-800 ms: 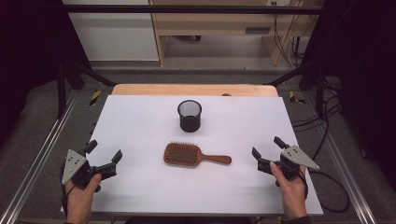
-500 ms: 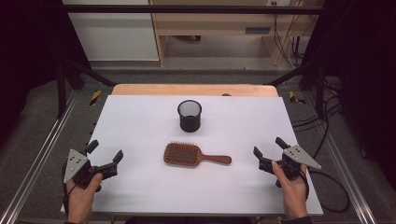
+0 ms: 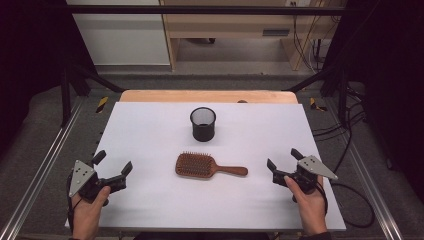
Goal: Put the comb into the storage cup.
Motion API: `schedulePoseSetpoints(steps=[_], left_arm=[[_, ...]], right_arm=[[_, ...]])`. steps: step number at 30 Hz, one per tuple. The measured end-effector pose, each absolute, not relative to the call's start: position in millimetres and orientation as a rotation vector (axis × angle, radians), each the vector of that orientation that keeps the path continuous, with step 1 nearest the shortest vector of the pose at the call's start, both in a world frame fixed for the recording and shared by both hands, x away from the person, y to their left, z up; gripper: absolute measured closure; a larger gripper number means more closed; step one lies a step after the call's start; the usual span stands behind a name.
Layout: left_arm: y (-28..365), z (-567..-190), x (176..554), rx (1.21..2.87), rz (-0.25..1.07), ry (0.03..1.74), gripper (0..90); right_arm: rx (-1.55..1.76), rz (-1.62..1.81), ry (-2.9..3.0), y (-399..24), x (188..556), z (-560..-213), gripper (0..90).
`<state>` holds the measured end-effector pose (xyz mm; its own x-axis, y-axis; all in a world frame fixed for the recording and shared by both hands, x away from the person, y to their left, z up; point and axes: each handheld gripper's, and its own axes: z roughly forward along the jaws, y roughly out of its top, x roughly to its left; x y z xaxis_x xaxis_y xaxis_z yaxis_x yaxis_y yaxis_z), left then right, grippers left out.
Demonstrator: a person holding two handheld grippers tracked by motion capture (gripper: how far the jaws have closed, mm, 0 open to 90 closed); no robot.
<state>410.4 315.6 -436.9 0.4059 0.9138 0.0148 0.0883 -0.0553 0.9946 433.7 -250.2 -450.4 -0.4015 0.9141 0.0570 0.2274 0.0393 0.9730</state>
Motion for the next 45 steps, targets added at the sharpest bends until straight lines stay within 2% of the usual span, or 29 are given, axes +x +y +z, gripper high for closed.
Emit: schedulePoseSetpoints(steps=[10,24,33,41,45], left_arm=[[314,-439,410,1.490,0.877,0.948,2.2],[314,-439,409,1.501,0.879,0.936,2.2],[312,-439,410,1.515,0.876,0.933,2.5],[310,-440,410,1.528,0.881,0.926,2.4],[311,-440,410,1.527,0.880,0.927,2.4]], right_arm=[[1.165,1.367,1.735,-228,438,-448,7.4],[1.113,1.247,1.941,-174,474,-431,9.6],[1.154,1.106,2.076,-148,499,-434,9.9],[1.144,1.066,2.124,-136,511,-439,14.0],[1.167,1.012,2.184,-131,516,-439,23.9]])
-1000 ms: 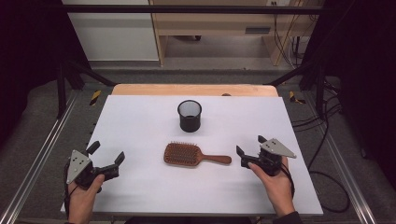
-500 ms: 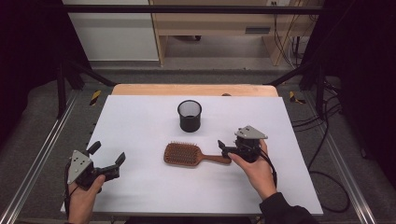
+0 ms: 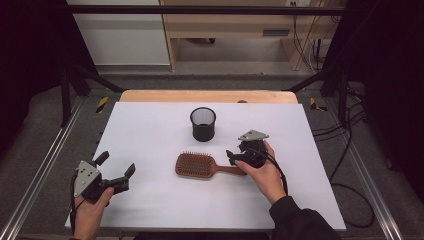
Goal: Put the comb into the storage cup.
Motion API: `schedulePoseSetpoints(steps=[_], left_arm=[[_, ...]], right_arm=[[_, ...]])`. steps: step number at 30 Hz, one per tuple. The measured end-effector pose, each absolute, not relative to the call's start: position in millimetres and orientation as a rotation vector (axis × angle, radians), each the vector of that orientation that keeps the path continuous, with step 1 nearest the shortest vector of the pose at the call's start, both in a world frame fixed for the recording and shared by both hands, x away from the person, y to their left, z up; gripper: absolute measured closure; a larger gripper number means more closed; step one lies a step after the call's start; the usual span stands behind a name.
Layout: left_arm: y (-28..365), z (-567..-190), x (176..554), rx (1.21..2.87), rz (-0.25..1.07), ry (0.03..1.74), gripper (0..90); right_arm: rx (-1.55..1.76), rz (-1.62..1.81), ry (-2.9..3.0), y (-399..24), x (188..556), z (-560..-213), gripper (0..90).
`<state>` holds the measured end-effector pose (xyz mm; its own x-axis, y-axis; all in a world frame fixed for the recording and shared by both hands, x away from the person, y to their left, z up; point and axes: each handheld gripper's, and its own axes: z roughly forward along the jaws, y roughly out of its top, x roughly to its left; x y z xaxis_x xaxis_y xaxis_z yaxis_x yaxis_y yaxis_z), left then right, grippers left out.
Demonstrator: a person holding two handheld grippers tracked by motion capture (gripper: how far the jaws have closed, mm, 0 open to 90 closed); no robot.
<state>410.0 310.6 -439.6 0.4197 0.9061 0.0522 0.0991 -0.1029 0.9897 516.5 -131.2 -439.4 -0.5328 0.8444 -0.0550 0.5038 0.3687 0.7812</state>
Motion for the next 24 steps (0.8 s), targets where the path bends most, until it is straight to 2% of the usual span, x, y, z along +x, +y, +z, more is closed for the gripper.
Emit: schedulePoseSetpoints(steps=[1,2,6,7,9,10,11,12,13,18,24], left_arm=[[310,-440,410,1.528,0.880,0.926,2.4],[310,-440,410,1.528,0.880,0.926,2.5],[309,-440,410,1.532,0.879,0.922,2.5],[309,-439,410,1.532,0.879,0.921,2.5],[309,-439,410,1.532,0.880,0.918,2.5],[309,-439,410,1.533,0.880,0.917,2.5],[308,-439,410,1.541,0.884,0.912,2.5],[308,-439,410,1.541,0.884,0.912,2.5],[308,-439,410,1.548,0.883,0.906,2.5],[306,-439,410,1.554,0.880,0.900,2.8],[305,-437,407,1.538,0.890,0.878,3.2]], right_arm=[[1.166,1.001,2.187,-130,517,-438,31.5],[1.166,1.001,2.187,-130,517,-438,31.5],[1.134,1.007,2.211,-127,516,-437,53.8],[1.132,1.006,2.223,-126,516,-437,57.1],[1.136,1.001,2.277,-122,516,-439,70.6],[1.136,1.001,2.277,-122,516,-439,70.6],[1.143,0.979,2.312,-119,517,-442,76.5],[1.143,0.979,2.312,-119,517,-442,76.5],[1.153,0.961,2.330,-117,516,-446,81.4],[1.144,0.925,2.394,-112,516,-453,90.0],[1.120,0.881,2.443,-108,513,-460,90.0]])
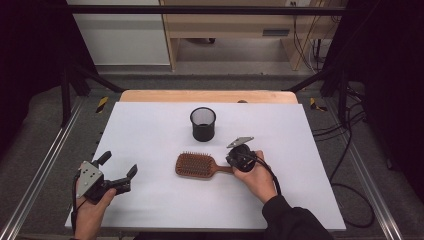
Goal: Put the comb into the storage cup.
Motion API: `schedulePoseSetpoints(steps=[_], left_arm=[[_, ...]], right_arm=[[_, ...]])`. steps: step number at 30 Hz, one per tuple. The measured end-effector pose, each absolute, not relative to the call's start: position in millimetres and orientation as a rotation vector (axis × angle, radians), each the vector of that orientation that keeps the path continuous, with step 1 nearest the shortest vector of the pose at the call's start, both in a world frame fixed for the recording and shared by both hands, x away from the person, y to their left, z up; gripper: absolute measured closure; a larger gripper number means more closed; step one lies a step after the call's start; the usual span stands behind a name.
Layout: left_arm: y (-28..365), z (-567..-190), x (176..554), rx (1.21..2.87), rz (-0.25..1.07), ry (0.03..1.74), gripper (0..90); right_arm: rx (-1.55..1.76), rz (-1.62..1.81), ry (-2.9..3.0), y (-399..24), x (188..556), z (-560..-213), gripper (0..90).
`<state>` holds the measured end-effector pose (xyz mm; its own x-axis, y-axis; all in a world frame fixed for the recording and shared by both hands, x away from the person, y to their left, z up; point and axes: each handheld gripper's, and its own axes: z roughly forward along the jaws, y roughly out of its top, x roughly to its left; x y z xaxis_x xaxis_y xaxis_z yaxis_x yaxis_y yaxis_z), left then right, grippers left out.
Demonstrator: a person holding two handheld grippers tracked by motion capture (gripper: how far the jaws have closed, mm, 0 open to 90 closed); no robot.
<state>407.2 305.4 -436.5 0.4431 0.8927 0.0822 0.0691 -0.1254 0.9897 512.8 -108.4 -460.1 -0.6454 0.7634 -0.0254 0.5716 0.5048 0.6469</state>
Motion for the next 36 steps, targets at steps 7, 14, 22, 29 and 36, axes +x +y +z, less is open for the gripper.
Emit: schedulePoseSetpoints(steps=[7,14,22,29,36], left_arm=[[306,-437,408,1.544,0.886,0.882,3.2],[307,-437,408,1.539,0.889,0.888,3.3],[307,-437,408,1.543,0.889,0.892,3.4],[308,-437,408,1.537,0.888,0.897,3.4],[307,-437,408,1.541,0.889,0.895,3.4]], right_arm=[[1.109,0.867,2.482,-108,507,-460,90.0],[1.111,0.870,2.518,-112,497,-462,90.0],[1.121,0.887,2.549,-115,486,-461,90.0],[1.120,0.881,2.585,-111,480,-459,90.0],[1.112,0.872,2.608,-107,478,-459,90.0]])
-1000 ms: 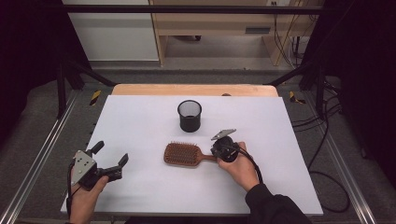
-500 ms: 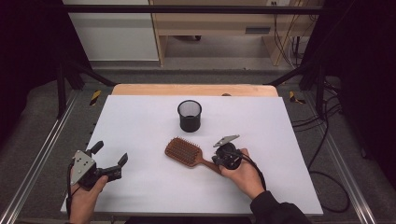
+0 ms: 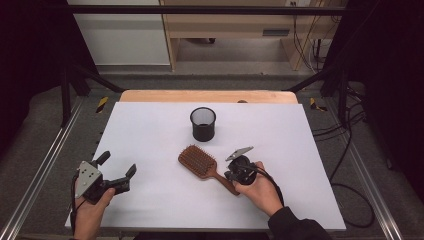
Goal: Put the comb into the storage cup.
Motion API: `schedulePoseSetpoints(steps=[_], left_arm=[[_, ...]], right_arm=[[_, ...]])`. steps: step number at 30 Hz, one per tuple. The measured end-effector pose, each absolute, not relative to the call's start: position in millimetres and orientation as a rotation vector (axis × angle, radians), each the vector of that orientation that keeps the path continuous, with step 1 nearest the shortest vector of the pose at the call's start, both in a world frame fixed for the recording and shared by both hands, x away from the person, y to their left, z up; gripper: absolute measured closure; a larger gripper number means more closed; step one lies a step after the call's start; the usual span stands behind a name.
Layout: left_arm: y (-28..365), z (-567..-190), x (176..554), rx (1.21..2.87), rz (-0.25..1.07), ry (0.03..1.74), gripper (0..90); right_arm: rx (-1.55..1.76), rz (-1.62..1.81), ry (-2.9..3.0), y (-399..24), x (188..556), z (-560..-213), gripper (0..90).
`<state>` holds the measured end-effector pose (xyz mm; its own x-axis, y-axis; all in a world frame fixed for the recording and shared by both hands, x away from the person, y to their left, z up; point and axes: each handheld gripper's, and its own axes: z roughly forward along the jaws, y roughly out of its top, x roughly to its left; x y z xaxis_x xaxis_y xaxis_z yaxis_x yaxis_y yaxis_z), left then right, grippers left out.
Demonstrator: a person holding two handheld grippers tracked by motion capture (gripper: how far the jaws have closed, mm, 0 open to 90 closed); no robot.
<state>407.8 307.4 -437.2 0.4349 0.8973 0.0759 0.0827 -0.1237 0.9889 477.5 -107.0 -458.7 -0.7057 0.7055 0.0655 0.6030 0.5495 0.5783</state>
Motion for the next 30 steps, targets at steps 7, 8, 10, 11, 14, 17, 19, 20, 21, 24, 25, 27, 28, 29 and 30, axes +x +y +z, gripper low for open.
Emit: schedulePoseSetpoints(steps=[7,8,10,11,14,17,19,20,21,24,25,27,28,29,30], left_arm=[[307,-438,408,1.542,0.887,0.896,3.3],[307,-437,408,1.542,0.887,0.896,3.3],[308,-437,408,1.541,0.887,0.896,3.3],[308,-437,408,1.541,0.887,0.897,3.4],[307,-438,408,1.543,0.887,0.898,3.3],[307,-437,408,1.545,0.888,0.897,3.4],[307,-437,408,1.544,0.888,0.895,3.4],[307,-437,408,1.545,0.887,0.894,3.3],[307,-437,408,1.545,0.887,0.894,3.3],[307,-438,408,1.546,0.885,0.894,3.3],[307,-438,408,1.546,0.885,0.894,3.3],[307,-438,408,1.545,0.885,0.894,3.3],[307,-437,408,1.545,0.885,0.894,3.3],[308,-437,408,1.544,0.884,0.894,3.3],[308,-437,408,1.542,0.884,0.895,3.3]], right_arm=[[1.113,0.878,2.599,-108,478,-455,90.0],[1.118,0.881,2.595,-109,478,-454,90.0],[1.107,0.886,2.589,-110,478,-452,90.0],[1.101,0.897,2.584,-110,477,-448,90.0],[1.097,0.910,2.581,-110,476,-444,90.0],[1.081,0.922,2.583,-108,474,-438,90.0],[1.081,0.944,2.586,-106,472,-435,90.0],[1.091,0.965,2.591,-105,472,-433,90.0],[1.089,0.984,2.599,-102,470,-429,87.5],[1.082,0.985,2.604,-98,469,-427,84.0],[1.072,0.985,2.608,-97,469,-426,82.0],[1.065,0.977,2.612,-94,470,-425,77.0],[1.069,0.973,2.613,-92,470,-425,73.8],[1.063,0.968,2.613,-91,470,-426,70.0],[1.062,0.964,2.612,-90,470,-426,67.3]])
